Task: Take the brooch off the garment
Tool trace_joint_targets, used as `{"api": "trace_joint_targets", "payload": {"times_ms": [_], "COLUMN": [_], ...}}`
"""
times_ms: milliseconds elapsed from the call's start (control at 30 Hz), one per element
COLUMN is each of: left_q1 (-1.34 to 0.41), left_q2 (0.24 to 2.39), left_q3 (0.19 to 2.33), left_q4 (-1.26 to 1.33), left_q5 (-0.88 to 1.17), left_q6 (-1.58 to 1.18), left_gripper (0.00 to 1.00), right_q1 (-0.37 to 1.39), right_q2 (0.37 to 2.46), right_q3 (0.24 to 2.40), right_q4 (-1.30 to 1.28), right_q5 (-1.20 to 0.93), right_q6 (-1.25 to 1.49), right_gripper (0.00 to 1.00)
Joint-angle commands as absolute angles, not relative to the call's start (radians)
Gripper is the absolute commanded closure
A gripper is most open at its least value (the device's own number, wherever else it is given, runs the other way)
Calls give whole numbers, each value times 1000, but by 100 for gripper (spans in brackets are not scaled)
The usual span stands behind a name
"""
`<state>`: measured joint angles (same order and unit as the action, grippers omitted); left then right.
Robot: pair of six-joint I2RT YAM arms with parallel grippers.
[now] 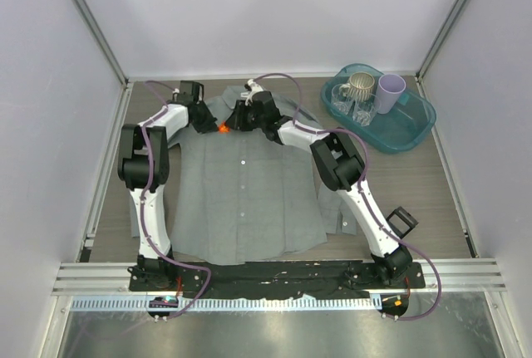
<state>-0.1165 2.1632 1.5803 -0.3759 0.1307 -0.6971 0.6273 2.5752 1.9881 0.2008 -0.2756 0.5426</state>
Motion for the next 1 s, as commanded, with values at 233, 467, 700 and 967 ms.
{"api": "trace_joint_targets", "payload": {"times_ms": [233,467,700,967], "left_q1": [-114,-114,-107,-87], "left_q2": [2178,2164,2131,2077], "left_q3": [1617,1611,1601,1585], "left_q4": [-379,-382,-376,-377], "left_q5": [110,109,120,121], "left_q6": [-681,-683,-696,-701], "left_gripper": [92,92,80,74], "right_q1": [626,627,626,627], "right_q2": [2615,2615,2594,2615], "right_q3": [2069,2075,2051,2074], "right_q4": [235,279,314,348], "right_q5": [-344,-397,-414,-468], "right_q6": [612,630,634,678], "right_gripper": [58,59,62,64]}}
